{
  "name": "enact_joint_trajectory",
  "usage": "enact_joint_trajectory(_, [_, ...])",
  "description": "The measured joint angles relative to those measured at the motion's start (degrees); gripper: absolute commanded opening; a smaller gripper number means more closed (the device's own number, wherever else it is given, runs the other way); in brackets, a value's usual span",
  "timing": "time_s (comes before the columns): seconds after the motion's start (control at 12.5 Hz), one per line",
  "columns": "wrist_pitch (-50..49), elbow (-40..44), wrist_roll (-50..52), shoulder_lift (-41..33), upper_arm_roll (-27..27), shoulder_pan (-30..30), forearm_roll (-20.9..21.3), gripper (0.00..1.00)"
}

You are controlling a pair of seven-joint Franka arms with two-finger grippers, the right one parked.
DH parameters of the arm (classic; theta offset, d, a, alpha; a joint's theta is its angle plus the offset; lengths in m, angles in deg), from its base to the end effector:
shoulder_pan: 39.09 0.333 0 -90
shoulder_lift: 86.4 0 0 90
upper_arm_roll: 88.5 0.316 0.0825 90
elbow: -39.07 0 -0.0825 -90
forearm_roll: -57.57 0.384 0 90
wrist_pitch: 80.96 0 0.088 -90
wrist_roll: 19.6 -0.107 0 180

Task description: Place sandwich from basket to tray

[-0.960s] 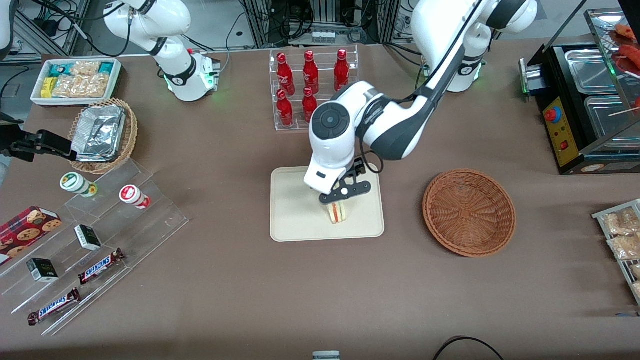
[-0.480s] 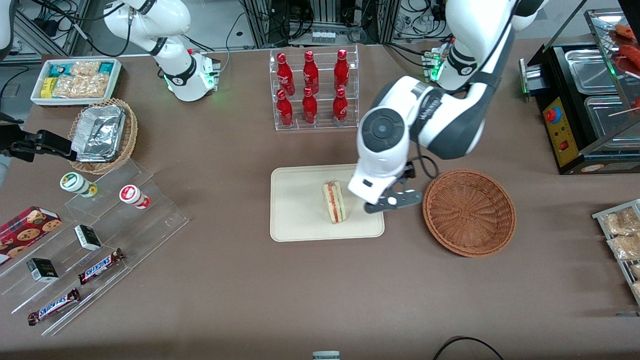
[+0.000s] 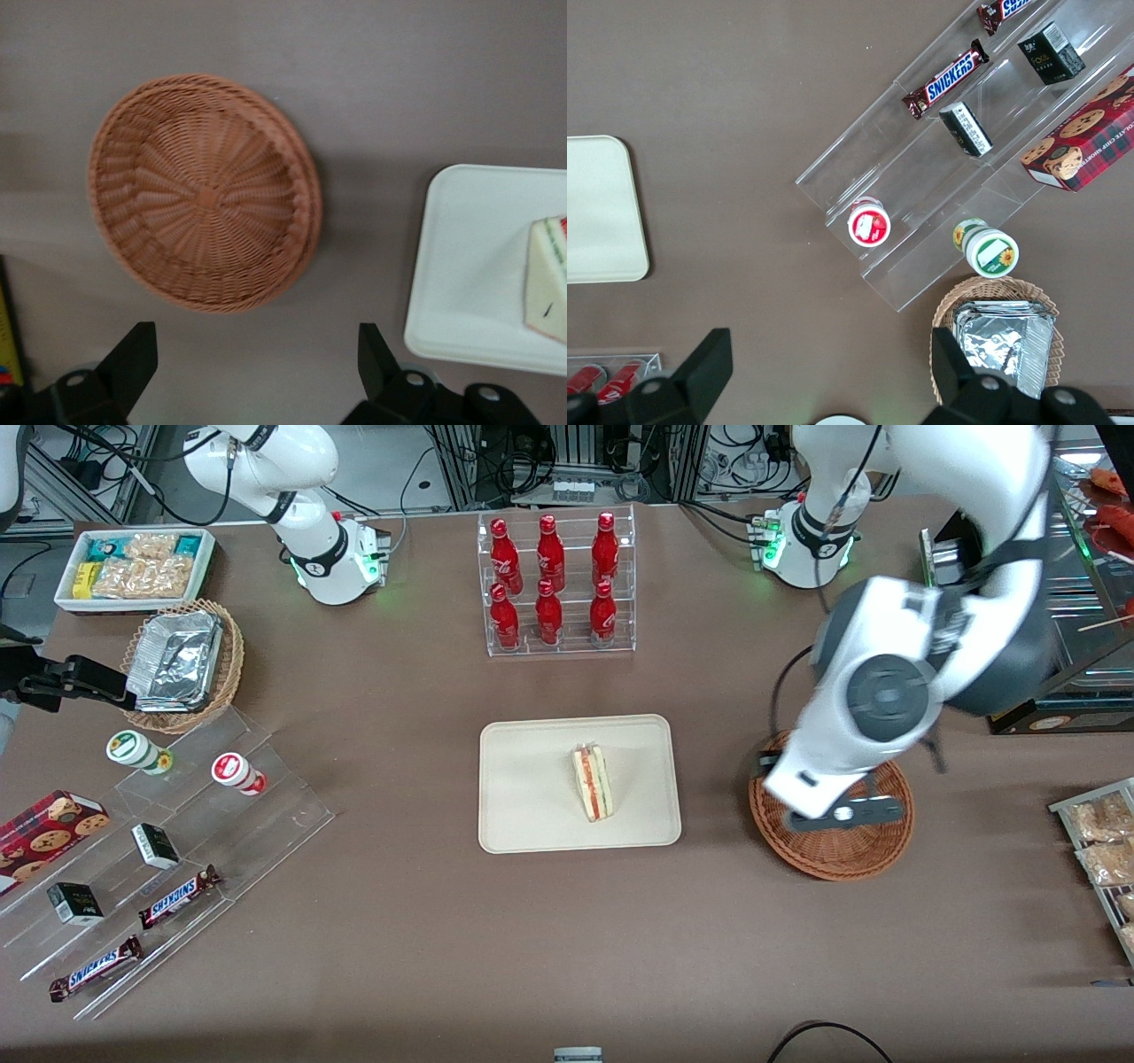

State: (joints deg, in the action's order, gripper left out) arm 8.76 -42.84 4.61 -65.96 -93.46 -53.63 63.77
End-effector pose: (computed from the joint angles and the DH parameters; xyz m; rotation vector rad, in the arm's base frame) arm 0.6124 -0.1963 0.4761 -2.9753 -0.1085 0.2609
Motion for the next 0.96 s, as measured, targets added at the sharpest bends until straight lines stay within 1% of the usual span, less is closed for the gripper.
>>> enact_joint_trajectory(0.24, [-4.5,-1.8,-9.0,-5.3,0.0,5.1,-1.3,1.00])
enact_joint_trajectory(0.4, [-7.0,-2.3,-14.7,-8.3,0.0,8.3,-3.3,1.00])
enact_joint_trajectory(0.64, [-11.0,-2.6,-23.6,-13.6,0.0,13.8,-5.2,1.00])
enact_joint_trajectory(0.8, [-13.7,-2.8,-27.4,-17.4,-0.1,16.9,-6.1,1.00])
enact_joint_trajectory(0.96, [-15.1,-3.1,-28.7,-20.6,-0.4,18.7,-6.4,1.00])
